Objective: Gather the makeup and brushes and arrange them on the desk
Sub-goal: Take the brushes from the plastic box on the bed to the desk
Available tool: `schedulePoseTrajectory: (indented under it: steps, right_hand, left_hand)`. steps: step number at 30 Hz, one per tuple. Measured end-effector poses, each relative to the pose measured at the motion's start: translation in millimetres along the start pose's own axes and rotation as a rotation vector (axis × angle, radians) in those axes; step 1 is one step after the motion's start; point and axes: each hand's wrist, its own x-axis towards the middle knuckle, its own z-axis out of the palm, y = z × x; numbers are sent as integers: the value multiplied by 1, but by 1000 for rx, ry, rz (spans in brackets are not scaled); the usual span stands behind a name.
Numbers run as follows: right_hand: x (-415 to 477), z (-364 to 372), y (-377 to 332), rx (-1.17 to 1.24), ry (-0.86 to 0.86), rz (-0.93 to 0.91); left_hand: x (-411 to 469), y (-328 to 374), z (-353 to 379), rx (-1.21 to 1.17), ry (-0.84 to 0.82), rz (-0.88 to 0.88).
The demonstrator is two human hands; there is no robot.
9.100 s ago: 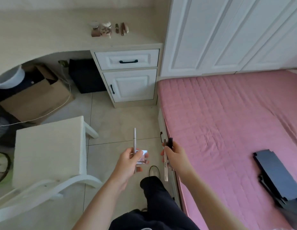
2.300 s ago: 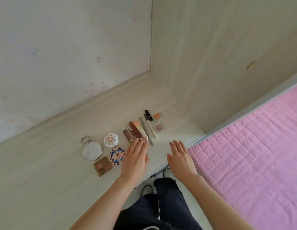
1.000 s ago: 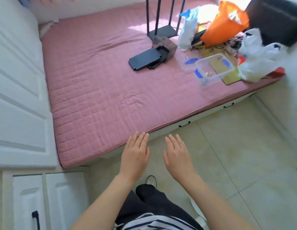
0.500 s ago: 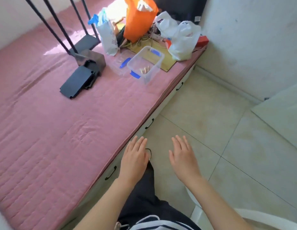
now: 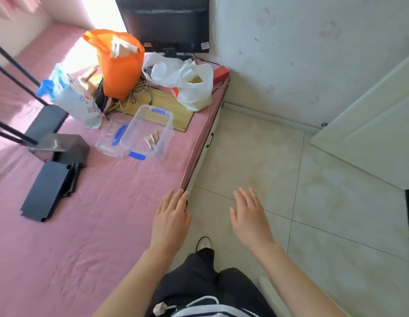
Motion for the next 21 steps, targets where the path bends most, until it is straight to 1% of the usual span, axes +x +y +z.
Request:
schedulePoseTrajectory:
  steps: [6,12,21]
  right_hand:
    - [58,-17,14,-2,-10,45]
    - [112,-32,30,-15,-51,-17]
    - [240,-79,59,-147,-153,-322]
  left_hand:
    - [75,1,4,7,17,26]
    - [126,8,10,18,1,-32]
    - [202,35,22,1,37,-307]
